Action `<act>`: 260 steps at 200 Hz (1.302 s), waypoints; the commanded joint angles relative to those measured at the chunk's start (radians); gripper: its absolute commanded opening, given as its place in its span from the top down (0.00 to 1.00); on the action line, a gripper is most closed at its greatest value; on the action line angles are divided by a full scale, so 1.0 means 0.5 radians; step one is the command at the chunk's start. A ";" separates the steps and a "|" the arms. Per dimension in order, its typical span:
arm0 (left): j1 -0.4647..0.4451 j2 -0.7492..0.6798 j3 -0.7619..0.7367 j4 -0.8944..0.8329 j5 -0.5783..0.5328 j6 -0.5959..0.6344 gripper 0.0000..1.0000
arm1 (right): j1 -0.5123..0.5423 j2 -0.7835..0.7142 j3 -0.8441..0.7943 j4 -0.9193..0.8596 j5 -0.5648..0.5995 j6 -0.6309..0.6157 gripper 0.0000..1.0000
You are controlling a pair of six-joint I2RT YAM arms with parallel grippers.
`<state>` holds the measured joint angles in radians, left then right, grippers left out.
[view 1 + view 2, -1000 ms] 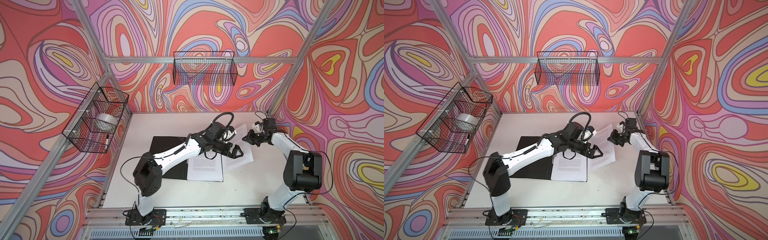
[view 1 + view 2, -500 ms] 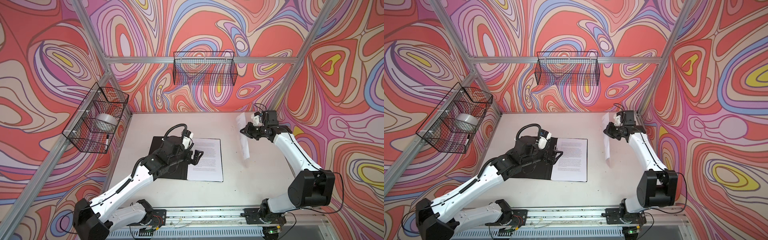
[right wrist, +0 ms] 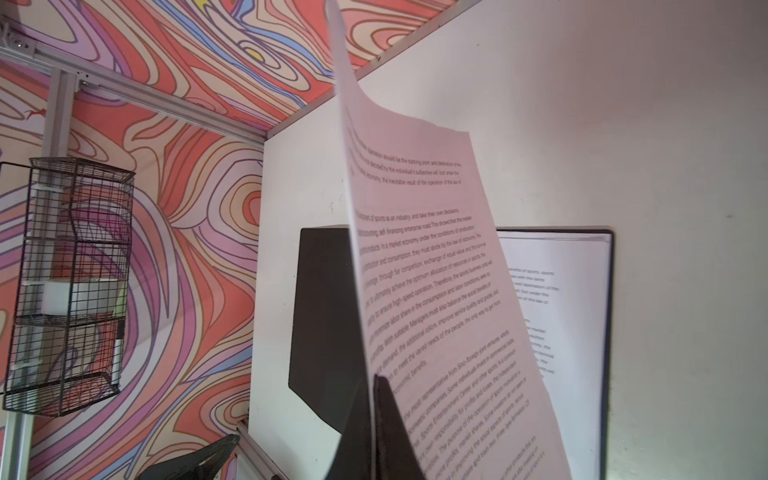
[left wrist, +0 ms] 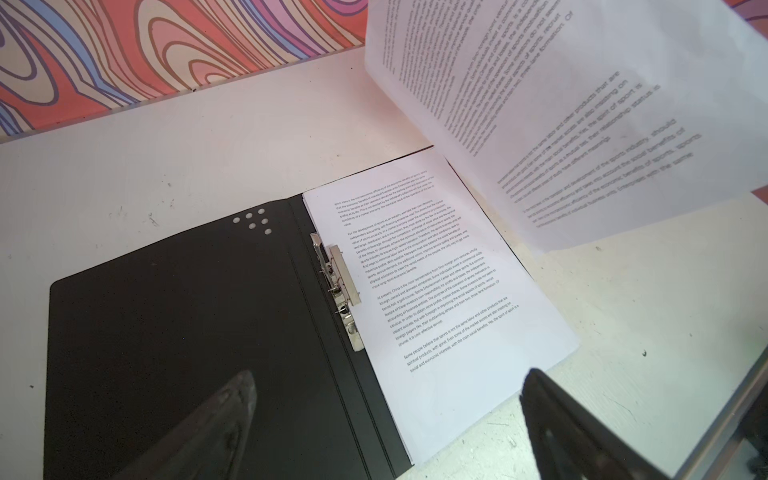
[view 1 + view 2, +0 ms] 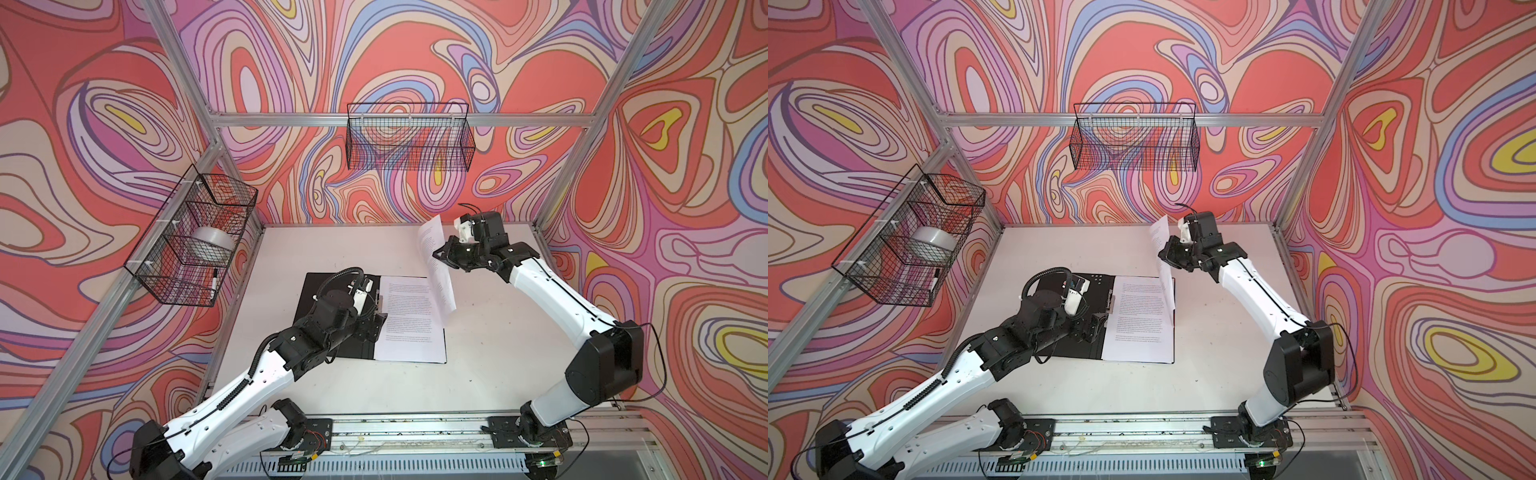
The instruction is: Put the files into the folder
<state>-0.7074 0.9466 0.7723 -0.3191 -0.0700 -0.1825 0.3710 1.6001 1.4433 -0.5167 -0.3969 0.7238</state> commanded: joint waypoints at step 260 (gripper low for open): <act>0.004 0.007 0.048 -0.015 0.086 0.061 0.00 | 0.000 0.219 -1.036 0.828 0.067 -0.003 1.00</act>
<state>-0.7078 0.9459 0.7727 -0.3187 -0.0475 -0.1638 0.3561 1.7000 0.9367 -0.1364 -0.3836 0.6937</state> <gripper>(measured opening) 0.996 0.047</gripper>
